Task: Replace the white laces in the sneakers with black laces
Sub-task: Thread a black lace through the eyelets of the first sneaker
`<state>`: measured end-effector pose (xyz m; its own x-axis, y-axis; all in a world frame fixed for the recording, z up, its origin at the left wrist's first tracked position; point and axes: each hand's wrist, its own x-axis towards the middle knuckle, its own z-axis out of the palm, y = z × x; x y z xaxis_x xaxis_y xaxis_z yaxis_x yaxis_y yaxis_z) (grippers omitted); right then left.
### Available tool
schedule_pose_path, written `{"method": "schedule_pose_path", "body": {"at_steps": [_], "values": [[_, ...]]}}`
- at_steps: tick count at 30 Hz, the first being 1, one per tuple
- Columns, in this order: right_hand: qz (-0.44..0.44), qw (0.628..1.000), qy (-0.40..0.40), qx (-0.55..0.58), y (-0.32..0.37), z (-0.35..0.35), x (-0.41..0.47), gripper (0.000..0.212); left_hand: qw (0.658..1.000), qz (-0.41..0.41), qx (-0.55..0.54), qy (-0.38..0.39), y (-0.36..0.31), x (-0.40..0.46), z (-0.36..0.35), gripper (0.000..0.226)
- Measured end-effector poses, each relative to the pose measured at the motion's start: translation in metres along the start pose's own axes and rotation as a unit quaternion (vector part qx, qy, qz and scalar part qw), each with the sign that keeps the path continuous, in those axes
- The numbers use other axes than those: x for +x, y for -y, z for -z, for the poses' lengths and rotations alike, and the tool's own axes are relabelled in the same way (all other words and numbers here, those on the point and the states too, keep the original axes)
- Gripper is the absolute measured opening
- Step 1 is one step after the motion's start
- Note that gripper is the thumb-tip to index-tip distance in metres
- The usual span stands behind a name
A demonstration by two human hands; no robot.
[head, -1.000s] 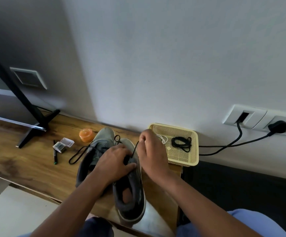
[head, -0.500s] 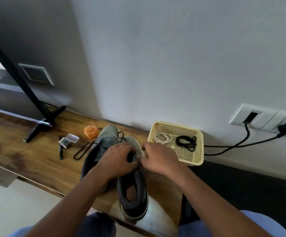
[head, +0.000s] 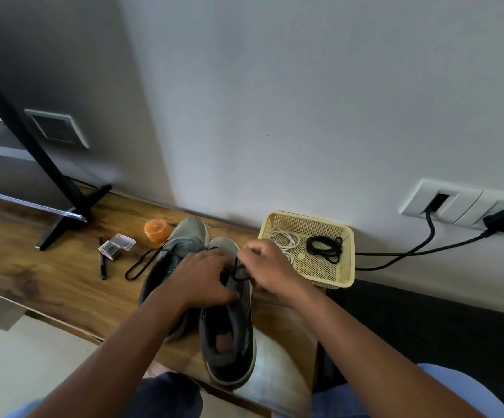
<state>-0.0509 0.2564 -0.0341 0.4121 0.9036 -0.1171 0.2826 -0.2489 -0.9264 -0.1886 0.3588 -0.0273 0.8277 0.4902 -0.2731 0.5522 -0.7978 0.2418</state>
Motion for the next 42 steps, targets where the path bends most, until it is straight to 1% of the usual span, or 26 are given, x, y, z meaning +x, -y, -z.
{"method": "schedule_pose_path", "body": {"at_steps": [1, 2, 4, 6, 7, 8, 9, 10, 11, 12, 13, 14, 15, 16, 17, 19, 22, 24, 26, 29, 31, 33, 35, 38, 40, 42], "values": [[-0.013, 0.994, 0.013, 0.112, 0.008, 0.005, -0.001, 0.033, 1.0, 0.001, 0.006, 0.002, 0.0, 0.0, 0.0, 0.056], [-0.028, 0.974, 0.044, 0.222, 0.017, 0.013, -0.003, 0.031, 1.0, 0.002, 0.011, 0.003, 0.0, 0.0, 0.0, 0.059], [-0.043, 0.913, 0.129, 0.384, 0.031, 0.032, -0.004, 0.028, 1.0, 0.003, 0.016, 0.008, 0.001, 0.0, 0.0, 0.066], [-0.037, 0.865, 0.186, 0.464, 0.04, 0.046, -0.004, 0.025, 1.0, 0.003, 0.02, 0.013, 0.0, 0.0, 0.0, 0.071], [-0.037, 0.854, 0.194, 0.481, 0.041, 0.05, -0.004, 0.024, 1.0, 0.005, 0.02, 0.017, 0.001, 0.0, 0.0, 0.071], [-0.043, 0.858, 0.189, 0.476, 0.04, 0.051, -0.004, 0.025, 1.0, 0.004, 0.013, 0.019, 0.003, -0.001, 0.001, 0.071], [-0.047, 0.884, 0.166, 0.435, 0.037, 0.05, -0.004, 0.031, 1.0, 0.003, -0.008, 0.018, 0.003, -0.003, 0.003, 0.07], [-0.04, 0.928, 0.128, 0.349, 0.033, 0.048, -0.002, 0.039, 0.999, 0.0, -0.047, 0.009, 0.005, -0.005, 0.004, 0.068], [-0.016, 0.973, 0.088, 0.213, 0.028, 0.045, -0.001, 0.046, 0.995, 0.0, -0.095, -0.002, 0.006, -0.007, 0.007, 0.064], [0.014, 0.997, 0.058, 0.041, 0.024, 0.043, 0.0, 0.05, 0.991, 0.002, -0.133, -0.022, 0.008, -0.009, 0.01, 0.061], [0.034, 0.989, 0.05, -0.138, 0.02, 0.04, 0.0, 0.051, 0.987, 0.005, -0.154, -0.049, 0.011, -0.009, 0.012, 0.06], [0.038, 0.955, 0.06, -0.288, 0.018, 0.038, 0.0, 0.048, 0.985, 0.012, -0.153, -0.076, 0.016, -0.009, 0.012, 0.059], [0.029, 0.919, 0.078, -0.384, 0.017, 0.035, -0.002, 0.043, 0.985, 0.021, -0.142, -0.094, 0.02, -0.008, 0.013, 0.059], [0.014, 0.898, 0.1, -0.429, 0.015, 0.033, -0.005, 0.039, 0.987, 0.028, -0.122, -0.103, 0.024, -0.008, 0.012, 0.059], [-0.004, 0.891, 0.12, -0.437, 0.013, 0.031, -0.007, 0.034, 0.989, 0.029, -0.103, -0.104, 0.028, -0.007, 0.011, 0.057], [-0.012, 0.892, 0.121, -0.435, 0.01, 0.025, -0.008, 0.029, 0.993, 0.032, -0.07, -0.094, 0.03, -0.006, 0.007, 0.052], [0.027, 0.883, 0.084, -0.461, 0.006, 0.013, -0.008, 0.036, 0.994, 0.022, -0.011, -0.107, 0.026, -0.004, 0.004, 0.035], [0.039, 0.887, 0.063, -0.456, 0.0, 0.003, -0.01, 0.041, 0.992, 0.019, 0.019, -0.127, 0.023, -0.001, 0.003, 0.024], [0.061, 0.882, 0.037, -0.466, -0.006, -0.007, -0.012, 0.034, 0.99, 0.029, 0.034, -0.133, 0.022, 0.001, 0.001, 0.018], [0.076, 0.871, 0.001, -0.485, -0.014, -0.013, -0.012, 0.021, 0.988, 0.056, 0.071, -0.123, 0.02, 0.002, 0.0, 0.02], [0.073, 0.881, -0.009, -0.467, -0.017, -0.013, -0.01, 0.021, 0.985, 0.075, 0.105, -0.111, 0.018, 0.001, 0.002, 0.023], [0.059, 0.899, -0.012, -0.433, -0.017, -0.012, -0.009, 0.026, 0.984, 0.077, 0.12, -0.105, 0.018, 0.002, 0.006, 0.02], [0.043, 0.914, -0.01, -0.404, -0.017, -0.009, -0.008, 0.028, 0.984, 0.072, 0.126, -0.1, 0.016, 0.002, 0.008, 0.017], [0.025, 0.923, 0.001, -0.385, -0.018, -0.007, -0.007, 0.025, 0.987, 0.07, 0.122, -0.079, 0.015, 0.005, 0.009, 0.022], [0.017, 0.924, 0.007, -0.383, -0.018, -0.007, -0.007, 0.018, 0.992, 0.069, 0.082, -0.064, 0.014, 0.007, 0.011, 0.017], [0.011, 0.923, 0.011, -0.386, -0.016, -0.006, -0.008, 0.015, 0.996, 0.057, 0.006, -0.066, 0.014, 0.008, 0.012, 0.005]]}}
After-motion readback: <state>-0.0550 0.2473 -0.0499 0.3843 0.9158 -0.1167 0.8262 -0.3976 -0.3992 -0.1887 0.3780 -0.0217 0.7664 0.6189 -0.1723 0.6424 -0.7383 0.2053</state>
